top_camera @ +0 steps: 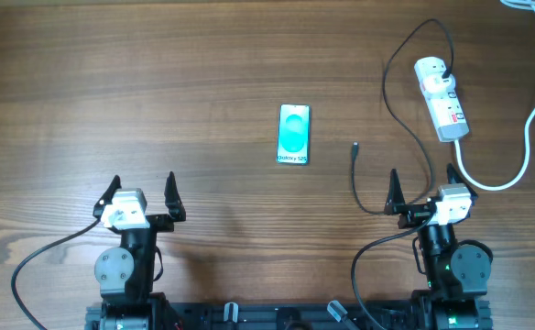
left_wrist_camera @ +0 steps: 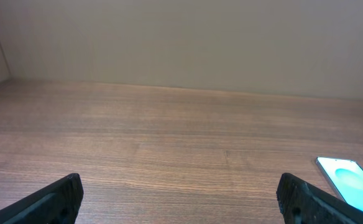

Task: Plug charger to phone and switch on socket

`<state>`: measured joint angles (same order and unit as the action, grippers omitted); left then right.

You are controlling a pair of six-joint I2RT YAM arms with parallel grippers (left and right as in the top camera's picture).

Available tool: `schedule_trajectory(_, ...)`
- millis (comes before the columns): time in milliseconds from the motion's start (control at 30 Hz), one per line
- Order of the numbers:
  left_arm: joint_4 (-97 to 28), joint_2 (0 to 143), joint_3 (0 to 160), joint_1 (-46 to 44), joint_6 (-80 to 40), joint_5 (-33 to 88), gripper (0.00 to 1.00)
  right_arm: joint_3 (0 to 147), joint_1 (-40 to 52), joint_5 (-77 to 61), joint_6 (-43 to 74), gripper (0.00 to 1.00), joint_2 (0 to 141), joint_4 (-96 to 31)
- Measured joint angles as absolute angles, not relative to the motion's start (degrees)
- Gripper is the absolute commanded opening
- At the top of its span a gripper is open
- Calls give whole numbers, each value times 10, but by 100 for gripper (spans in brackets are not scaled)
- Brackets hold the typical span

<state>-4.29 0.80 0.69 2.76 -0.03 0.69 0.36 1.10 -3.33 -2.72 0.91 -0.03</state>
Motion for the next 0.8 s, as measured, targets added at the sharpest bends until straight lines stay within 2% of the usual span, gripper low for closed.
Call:
schedule_trajectory(633, -40, 8, 7, 28, -1, 10, 100, 4, 11, -34, -27, 100, 9, 0)
schedule_trajectory(800, -19, 8, 6, 28, -11, 96, 100, 4, 11, -34, -27, 100, 9, 0)
